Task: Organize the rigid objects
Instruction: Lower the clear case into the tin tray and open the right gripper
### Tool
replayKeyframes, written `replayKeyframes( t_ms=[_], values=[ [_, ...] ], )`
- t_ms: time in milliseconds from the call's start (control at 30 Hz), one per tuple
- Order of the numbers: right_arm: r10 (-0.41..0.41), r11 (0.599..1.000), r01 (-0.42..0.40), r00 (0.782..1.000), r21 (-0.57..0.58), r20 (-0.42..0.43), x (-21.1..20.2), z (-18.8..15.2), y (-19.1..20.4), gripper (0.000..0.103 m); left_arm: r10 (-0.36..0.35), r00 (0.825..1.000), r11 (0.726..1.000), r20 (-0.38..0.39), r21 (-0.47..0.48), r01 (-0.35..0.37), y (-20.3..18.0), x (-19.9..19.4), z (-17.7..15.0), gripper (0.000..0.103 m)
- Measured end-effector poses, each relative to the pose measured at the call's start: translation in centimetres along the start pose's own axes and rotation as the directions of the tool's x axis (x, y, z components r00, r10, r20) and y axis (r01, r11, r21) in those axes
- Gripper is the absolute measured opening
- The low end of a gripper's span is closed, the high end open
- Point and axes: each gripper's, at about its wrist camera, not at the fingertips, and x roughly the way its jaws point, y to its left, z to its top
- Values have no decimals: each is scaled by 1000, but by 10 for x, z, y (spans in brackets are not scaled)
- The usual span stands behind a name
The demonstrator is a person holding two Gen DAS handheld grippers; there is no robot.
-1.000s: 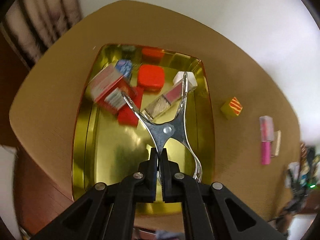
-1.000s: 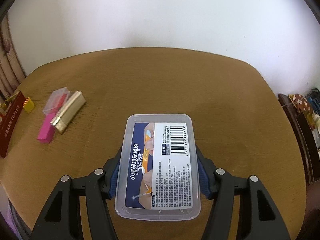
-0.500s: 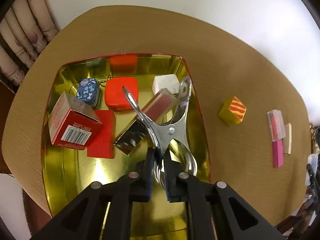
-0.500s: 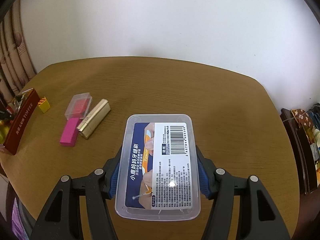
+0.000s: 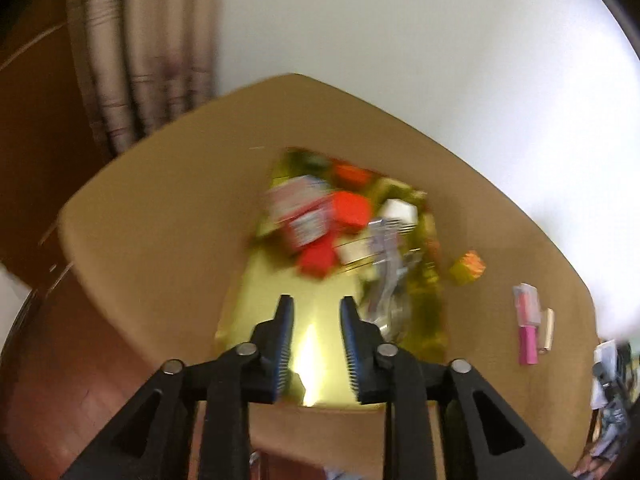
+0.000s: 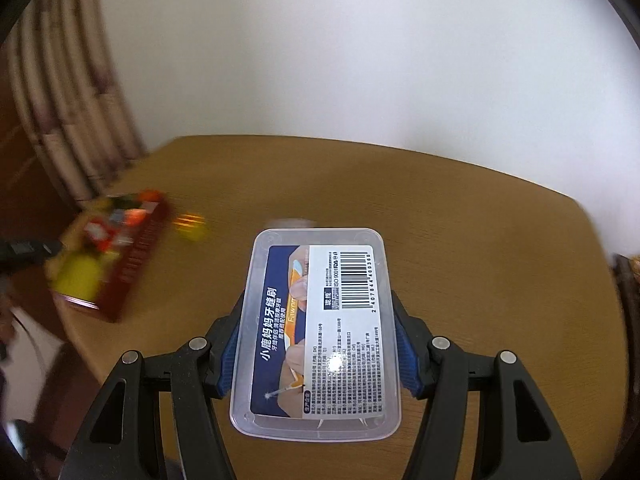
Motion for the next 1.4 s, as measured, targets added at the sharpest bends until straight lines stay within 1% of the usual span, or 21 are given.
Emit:
replayKeyframes(
  t_ms=[67, 133, 167, 233, 300, 367, 467, 533, 567, 633, 700, 800, 867, 933, 1033, 1133, 1267, 1300, 1333, 1367, 1400],
  values=[
    [89, 996, -89, 996, -23, -7, 0, 14, 30, 59, 46, 999, 998, 27, -34, -45, 17, -10, -17, 32],
    [174, 984, -175, 984, -44, -27, 4, 25, 60, 59, 114, 992, 992, 50, -62, -111, 33, -18, -33, 34],
    [220, 973, -222, 974, -57, -44, 9, 31, 78, 59, 143, 988, 988, 57, -70, -139, 40, -20, -43, 34],
    [292, 952, -298, 953, -73, -84, 19, 39, 110, 59, 161, 985, 985, 67, -72, -156, 50, -23, -53, 35],
    [357, 925, -370, 924, -88, -135, 32, 44, 147, 59, 189, 979, 980, 78, -70, -184, 56, -24, -62, 35],
    [376, 910, -398, 910, -114, -175, 49, 47, 180, 59, 194, 977, 980, 88, -69, -188, 57, -24, -66, 35],
    [398, 891, -436, 884, -126, -244, 80, 49, 224, 59, 179, 976, 982, 123, -88, -169, 57, -31, -66, 36],
    [419, 876, -468, 858, -117, -298, 102, 49, 250, 59, 186, 973, 981, 138, -85, -175, 57, -36, -67, 38],
    [421, 872, -475, 849, -116, -320, 112, 48, 263, 59, 185, 973, 981, 141, -89, -173, 58, -38, -66, 38],
    [404, 871, -472, 846, -136, -347, 129, 45, 285, 59, 158, 977, 985, 145, -97, -145, 61, -39, -66, 39],
    [370, 877, -456, 842, -151, -393, 149, 42, 307, 59, 149, 980, 985, 131, -103, -136, 65, -37, -65, 40],
    [342, 881, -444, 837, -165, -426, 171, 37, 328, 59, 121, 987, 986, 107, -124, -107, 73, -34, -63, 40],
    [322, 883, -433, 840, -182, -437, 178, 36, 335, 59, 111, 988, 987, 111, -132, -96, 76, -34, -62, 40],
    [300, 887, -418, 845, -196, -443, 184, 34, 340, 59, 119, 986, 987, 118, -125, -104, 77, -33, -61, 40],
    [294, 892, -413, 839, -185, -458, 195, 28, 347, 59, 120, 987, 988, 109, -112, -108, 75, -32, -61, 40],
    [277, 896, -397, 850, -199, -448, 202, 29, 350, 59, 113, 989, 989, 93, -102, -103, 74, -27, -61, 40],
    [268, 899, -388, 853, -201, -448, 210, 28, 354, 60, 117, 990, 989, 79, -98, -109, 74, -23, -61, 40],
    [276, 899, -393, 851, -193, -447, 212, 29, 355, 60, 119, 990, 989, 74, -99, -111, 74, -22, -60, 40],
    [284, 898, -399, 848, -184, -448, 212, 30, 354, 66, 120, 990, 989, 72, -100, -112, 74, -21, -60, 40],
    [290, 901, -398, 850, -173, -440, 211, 31, 352, 69, 121, 990, 988, 70, -102, -113, 75, -20, -60, 40],
    [289, 903, -393, 854, -171, -433, 209, 33, 351, 69, 123, 990, 988, 67, -103, -115, 75, -19, -60, 40]
  ],
)
